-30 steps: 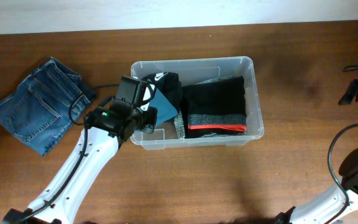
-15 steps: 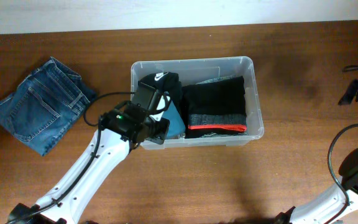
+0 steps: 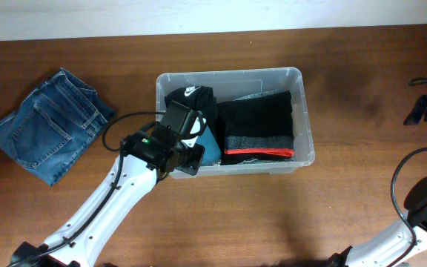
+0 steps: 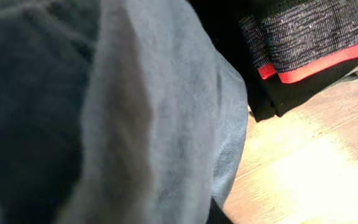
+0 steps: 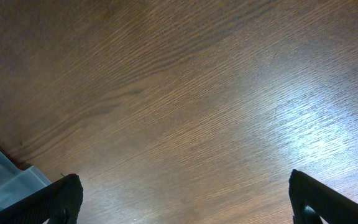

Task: Pack container
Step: 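Lower the denim item into the bin's front-left area and release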

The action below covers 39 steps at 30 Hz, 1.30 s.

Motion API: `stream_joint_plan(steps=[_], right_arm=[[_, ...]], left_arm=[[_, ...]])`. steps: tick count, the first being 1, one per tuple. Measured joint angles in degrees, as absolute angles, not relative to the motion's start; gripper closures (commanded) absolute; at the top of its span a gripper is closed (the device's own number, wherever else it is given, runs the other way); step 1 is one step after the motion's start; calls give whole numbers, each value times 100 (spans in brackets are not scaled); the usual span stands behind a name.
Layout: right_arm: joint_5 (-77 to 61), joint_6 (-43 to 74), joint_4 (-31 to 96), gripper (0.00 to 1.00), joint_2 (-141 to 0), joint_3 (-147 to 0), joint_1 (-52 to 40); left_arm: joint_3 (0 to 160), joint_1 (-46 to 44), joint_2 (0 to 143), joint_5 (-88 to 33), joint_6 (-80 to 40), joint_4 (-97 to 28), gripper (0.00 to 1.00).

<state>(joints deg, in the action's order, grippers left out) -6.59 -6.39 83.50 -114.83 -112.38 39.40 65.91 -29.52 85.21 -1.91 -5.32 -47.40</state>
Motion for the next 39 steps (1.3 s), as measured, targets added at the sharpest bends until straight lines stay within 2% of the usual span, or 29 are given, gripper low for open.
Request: stream_joint_plan(steps=[6,14,15,16,18,24,26,27,29,30,34,35,37,38,39], right_arm=[[-659,-639,8353,2,-11483,-11236,3940],[-659,-644,8350,2,-11483,-11236,3940],[-659,-639,8353,2,-11483,-11236,3940],[-659,-637,8350,2,-11483,-11236,3940],[-659,-642,8350,2,-11483,-11236,3940],[-659,-639,8353,2,-11483,-11236,3940],[-659,-639,8350,2,-11483,-11236,3940],[-659,-642,8353,2,-11483,-11236,3940],[-659,-644,8353,2,-11483,-11236,3940],[-659,-644,8353,2,-11483,-11236,3940],[-659,-639,8350,2,-11483,-11236,3938],[-659,-644,8353,2,-11483,-11236,3940],[-659,-642,8350,2,-11483,-11238,3940],[-659,-642,8350,2,-11483,-11236,3940],[-659,-644,8350,2,-11483,-11236,3940]], left_arm=[[6591,-2952,8521,47,-563,-4768,61],[6591,-2952,8521,421,-611,-4799,61],[6591,-2952,8521,550,-624,-4805,58],[6591,-2952,8521,637,-626,-4812,50],[6591,-2952,8521,775,-642,-4827,47],[6591,-2952,8521,1022,-666,-4825,47],[6591,-2952,8521,1192,-711,-4825,54],[6591,-2952,8521,1249,-751,-4823,66],[6591,-2952,8521,1446,-875,-4803,96],[6591,-2952,8521,1498,-987,-4748,99],[6591,-2952,8521,1555,-1282,-4617,99],[6591,-2952,8521,1570,-1337,-4582,98],[6591,-2952,8521,1573,-1402,-4525,76],[6591,-2952,8521,1575,-1468,-4486,58],[6591,-2952,8521,1590,-1481,-4456,56]])
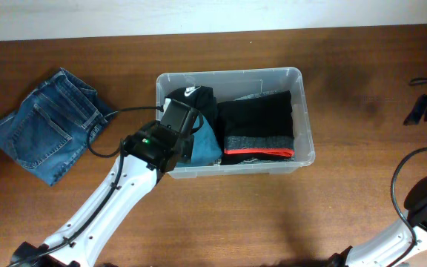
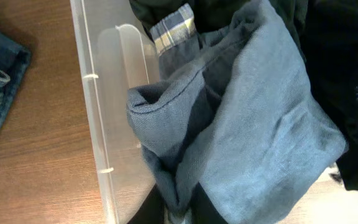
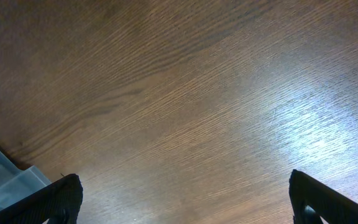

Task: Pack container
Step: 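Lower the denim item into the bin's front-left area and release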

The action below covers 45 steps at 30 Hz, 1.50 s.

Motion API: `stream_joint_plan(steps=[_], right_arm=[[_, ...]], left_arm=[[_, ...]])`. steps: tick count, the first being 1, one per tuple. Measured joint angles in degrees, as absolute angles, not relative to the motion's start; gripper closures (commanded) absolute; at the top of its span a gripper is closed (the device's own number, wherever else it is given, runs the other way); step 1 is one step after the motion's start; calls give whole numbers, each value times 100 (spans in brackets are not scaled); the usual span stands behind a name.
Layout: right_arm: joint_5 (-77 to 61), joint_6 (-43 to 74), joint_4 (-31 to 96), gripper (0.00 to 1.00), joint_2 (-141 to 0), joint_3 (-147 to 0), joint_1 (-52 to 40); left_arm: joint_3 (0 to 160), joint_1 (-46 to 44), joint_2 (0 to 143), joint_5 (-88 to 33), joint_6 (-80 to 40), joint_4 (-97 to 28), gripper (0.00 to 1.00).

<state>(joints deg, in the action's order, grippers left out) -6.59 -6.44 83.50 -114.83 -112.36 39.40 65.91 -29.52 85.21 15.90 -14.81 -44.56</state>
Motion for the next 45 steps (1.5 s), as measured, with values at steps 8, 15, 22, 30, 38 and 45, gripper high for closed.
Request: stream_joint_plan(steps=[8,15,22,30,38,45], right_arm=[[-659,-646,8350,2,-11483,-11236,3940],[-659,-644,8353,2,-11483,-11236,3940],[-659,-639,8350,2,-11483,-11236,3940],[-659,-642,8350,2,-11483,-11236,3940],[-659,-637,8350,2,-11483,-11238,3940],[-659,-639,8353,2,-11483,-11236,3940]], left_arm=[[6591,-2952,8521,1632,-1568,-4427,36],[6652,-2952,8521,1691,-1568,-4167,55],[6676,-2958,8521,1737,-1586,-4110,92],[6676,-2956,8521,1737,-1684,-4110,35],[6698,-2956,8521,1745,-1697,-3820,67],[6740,-2958,8521,1754,-1739,-3962,89]])
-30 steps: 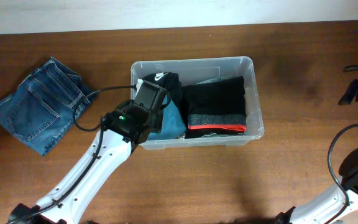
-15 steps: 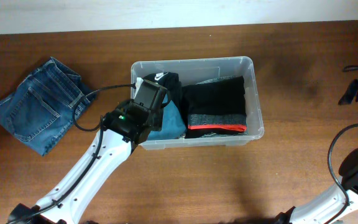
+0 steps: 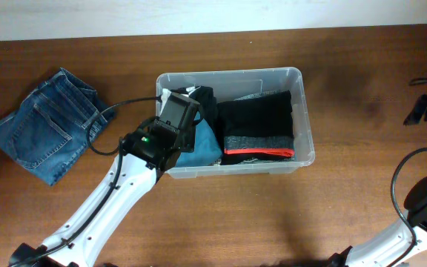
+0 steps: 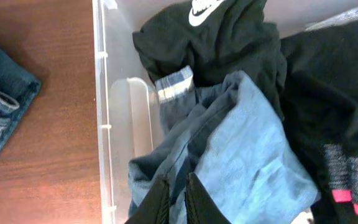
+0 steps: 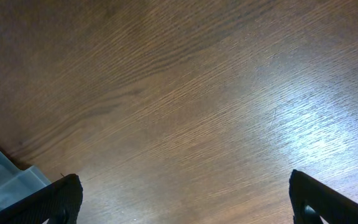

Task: Pack container
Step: 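Lower the denim item into the bin's front-left area and release, then press the denim item down inside the bin with the left gripper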

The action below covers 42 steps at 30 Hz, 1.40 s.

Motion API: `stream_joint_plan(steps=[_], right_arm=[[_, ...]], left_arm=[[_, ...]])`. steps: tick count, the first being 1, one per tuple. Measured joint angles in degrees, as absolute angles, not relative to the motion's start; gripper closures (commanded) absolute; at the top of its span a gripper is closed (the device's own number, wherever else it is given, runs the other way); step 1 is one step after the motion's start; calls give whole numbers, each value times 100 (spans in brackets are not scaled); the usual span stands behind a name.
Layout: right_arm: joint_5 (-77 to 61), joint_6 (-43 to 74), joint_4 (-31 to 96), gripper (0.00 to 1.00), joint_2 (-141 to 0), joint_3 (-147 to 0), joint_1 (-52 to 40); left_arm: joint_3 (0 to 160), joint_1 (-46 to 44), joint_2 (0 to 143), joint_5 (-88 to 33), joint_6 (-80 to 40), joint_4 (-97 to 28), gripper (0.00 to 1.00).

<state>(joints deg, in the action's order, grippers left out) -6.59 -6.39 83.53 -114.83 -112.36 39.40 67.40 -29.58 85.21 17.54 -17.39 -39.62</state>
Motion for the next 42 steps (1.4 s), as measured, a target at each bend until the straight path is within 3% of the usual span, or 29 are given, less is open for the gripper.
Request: stream_joint_plan(steps=[7,15,27,30,33,42], right_arm=[[-659,-642,8353,2,-11483,-11236,3940],[-659,-642,8353,1,-11483,-11236,3940],[-659,-639,8350,2,-11483,-11238,3940],[-659,-642,8353,2,-11483,-11236,3940],[-659,-644,8353,2,-11483,-11236,3940],[-661,-644,8353,2,-11483,-11236,3940]], left_arm=[[6737,-2958,8715,1645,-1737,-4001,89],[6700,-2958,9974,1634,-1739,-3616,89],[6696,-2958,10047,1632,-1739,-3570,90],[6696,-2958,10267,1634,-1739,-3544,100],[6696,-2958,10501,1634,-1739,-3531,99],[8075,-2963,9710,1584,-1739,-4327,99]])
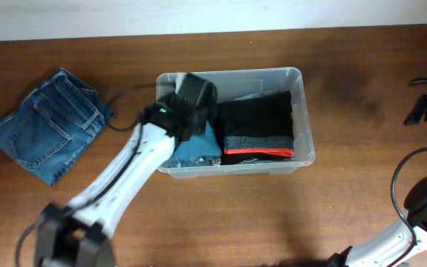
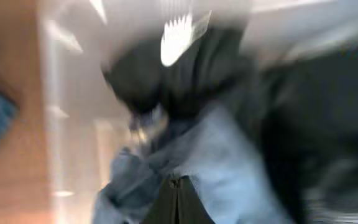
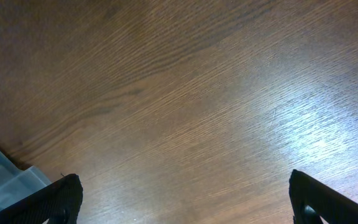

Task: Pack container
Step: 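Press the denim item down inside the bin with the left gripper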

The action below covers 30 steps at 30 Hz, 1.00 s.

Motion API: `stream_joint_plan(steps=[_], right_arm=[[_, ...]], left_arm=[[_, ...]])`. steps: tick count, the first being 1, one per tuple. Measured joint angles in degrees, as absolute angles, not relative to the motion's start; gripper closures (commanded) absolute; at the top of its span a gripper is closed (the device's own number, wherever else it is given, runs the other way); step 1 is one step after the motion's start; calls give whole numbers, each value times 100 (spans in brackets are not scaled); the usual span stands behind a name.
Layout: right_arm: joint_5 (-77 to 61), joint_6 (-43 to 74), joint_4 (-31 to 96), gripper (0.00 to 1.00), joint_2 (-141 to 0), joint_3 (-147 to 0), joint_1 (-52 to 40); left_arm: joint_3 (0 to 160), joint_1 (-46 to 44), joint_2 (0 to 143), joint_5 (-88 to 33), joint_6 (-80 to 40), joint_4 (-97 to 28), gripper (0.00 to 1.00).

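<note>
A clear plastic container (image 1: 305,119) stands mid-table. In it lie a folded black, grey and red garment (image 1: 258,126) on the right and a blue garment (image 1: 196,153) at the front left. A black garment with a white logo (image 2: 179,43) lies at the back left. My left gripper (image 2: 176,182) hovers over that back-left corner, fingers pressed together with nothing between them; its view is blurred. Folded blue jeans (image 1: 43,133) lie on the table to the left. My right gripper (image 3: 185,199) stands open over bare wood.
The left arm (image 1: 121,174) reaches across the container's front-left corner. A cable (image 1: 121,104) loops between the jeans and the container. The right arm's base and a black fitting (image 1: 425,110) sit at the right edge.
My left gripper has moved from the container's front-left part to over its back-left corner. Its fingers were slightly apart and are now together. The right gripper has not moved.
At first my left gripper was low at the container's front-left wall, blue cloth filling its view. Then the blue garment lay inside at the front left with the gripper just above it. The gripper stood higher afterwards, and is now over the black logo garment.
</note>
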<state>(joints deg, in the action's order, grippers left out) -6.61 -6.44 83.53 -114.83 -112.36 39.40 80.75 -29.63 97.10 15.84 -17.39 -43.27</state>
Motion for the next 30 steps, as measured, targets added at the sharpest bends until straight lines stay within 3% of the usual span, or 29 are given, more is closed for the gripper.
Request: stream_joint_plan(steps=[9,24,30], right_arm=[[-659,-642,8353,2,-11483,-11236,3940],[-659,-639,8353,1,-11483,-11236,3940],[-661,-644,8353,2,-11483,-11236,3940]], left_arm=[[8272,-2967,9345,1282,-1739,-4674,99],[8075,-2967,10984,893,-1997,-5312,99],[8158,-2982,11618,1013,-2084,-5247,78]])
